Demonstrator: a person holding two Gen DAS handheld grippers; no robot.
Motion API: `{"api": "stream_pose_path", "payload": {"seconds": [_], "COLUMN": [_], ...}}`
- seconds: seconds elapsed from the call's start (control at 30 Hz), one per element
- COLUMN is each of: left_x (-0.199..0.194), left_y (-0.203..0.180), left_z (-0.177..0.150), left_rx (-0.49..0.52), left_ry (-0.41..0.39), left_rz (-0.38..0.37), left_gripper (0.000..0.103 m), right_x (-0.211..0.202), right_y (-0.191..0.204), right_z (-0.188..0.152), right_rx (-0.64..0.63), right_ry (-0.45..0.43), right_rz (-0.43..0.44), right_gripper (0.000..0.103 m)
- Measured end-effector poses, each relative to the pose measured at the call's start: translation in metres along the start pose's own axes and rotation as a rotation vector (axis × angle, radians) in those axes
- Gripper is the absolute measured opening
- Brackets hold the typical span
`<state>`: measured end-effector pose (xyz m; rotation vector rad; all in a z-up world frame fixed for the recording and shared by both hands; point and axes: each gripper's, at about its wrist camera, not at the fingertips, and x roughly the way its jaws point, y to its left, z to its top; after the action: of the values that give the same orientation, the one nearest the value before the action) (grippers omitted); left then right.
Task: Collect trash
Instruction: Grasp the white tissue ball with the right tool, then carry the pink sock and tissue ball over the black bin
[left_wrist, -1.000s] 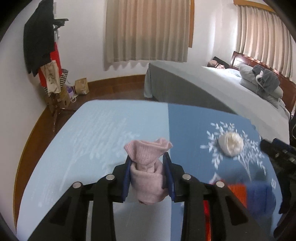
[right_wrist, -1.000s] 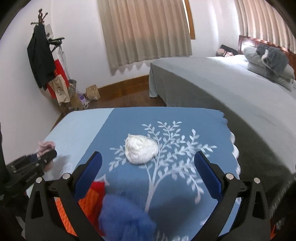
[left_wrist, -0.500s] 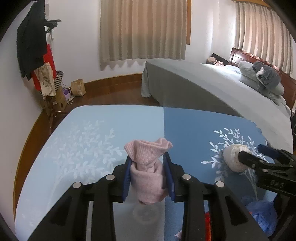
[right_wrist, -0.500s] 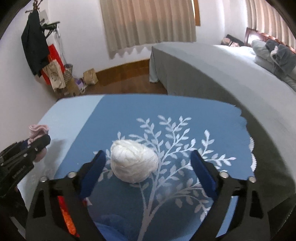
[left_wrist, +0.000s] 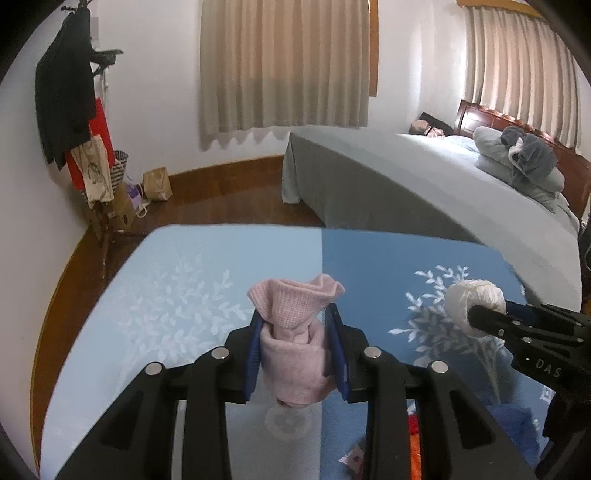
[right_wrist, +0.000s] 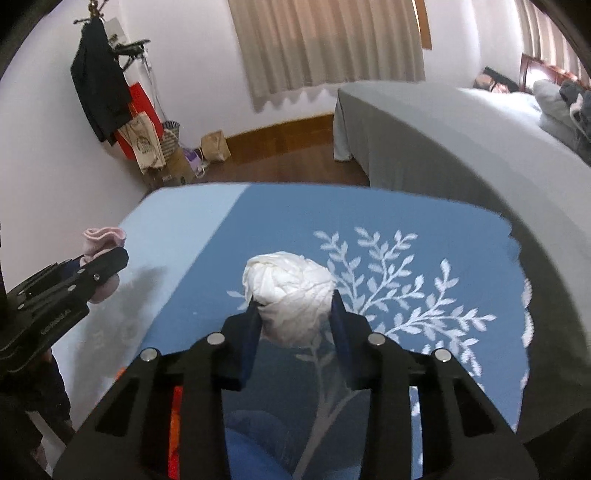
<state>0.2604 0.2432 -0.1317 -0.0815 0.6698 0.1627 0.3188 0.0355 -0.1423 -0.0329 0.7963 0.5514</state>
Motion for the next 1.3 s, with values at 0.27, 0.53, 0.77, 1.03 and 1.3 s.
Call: {"api": "stream_pose_path", "payload": {"seconds": [0.27, 0.53, 0.77, 1.03, 1.3], "left_x": [-0.044, -0.091, -0.126, -0.164, -0.197], "left_y": [-0.021, -0.043, -0.055, -0.078, -0.107], "left_z": [0.009, 0.010, 0.006, -0.008, -0.026], "left_rx": [0.019, 0.043, 0.043, 0.058, 0.081], "left_ry": [-0.066, -0.122, -0.151, -0.162, -0.170], "left_rz": [-0.026, -0.063, -0.102, -0.157, -0.215], "left_gripper": [0.032, 0.032, 0.032, 0.032, 0.032], "right_x": [-0.057, -0.119, -0.168, -0.219, -0.265], "right_y": [-0.001, -0.001, -0.005, -0.013, -0.022], "right_z": [0.003, -0.011, -0.027, -0.052, -0.083], "right_rx": [0.017, 0.049, 0.068, 0.089, 0.113], "right_ry": [-0.090, -0.159, -0.206, -0.244, -0.270], "right_rz": [0.006, 0.001, -0.014, -0.047, -0.098], "right_gripper": [0.035, 0.035, 0.035, 0.035, 0.035]}}
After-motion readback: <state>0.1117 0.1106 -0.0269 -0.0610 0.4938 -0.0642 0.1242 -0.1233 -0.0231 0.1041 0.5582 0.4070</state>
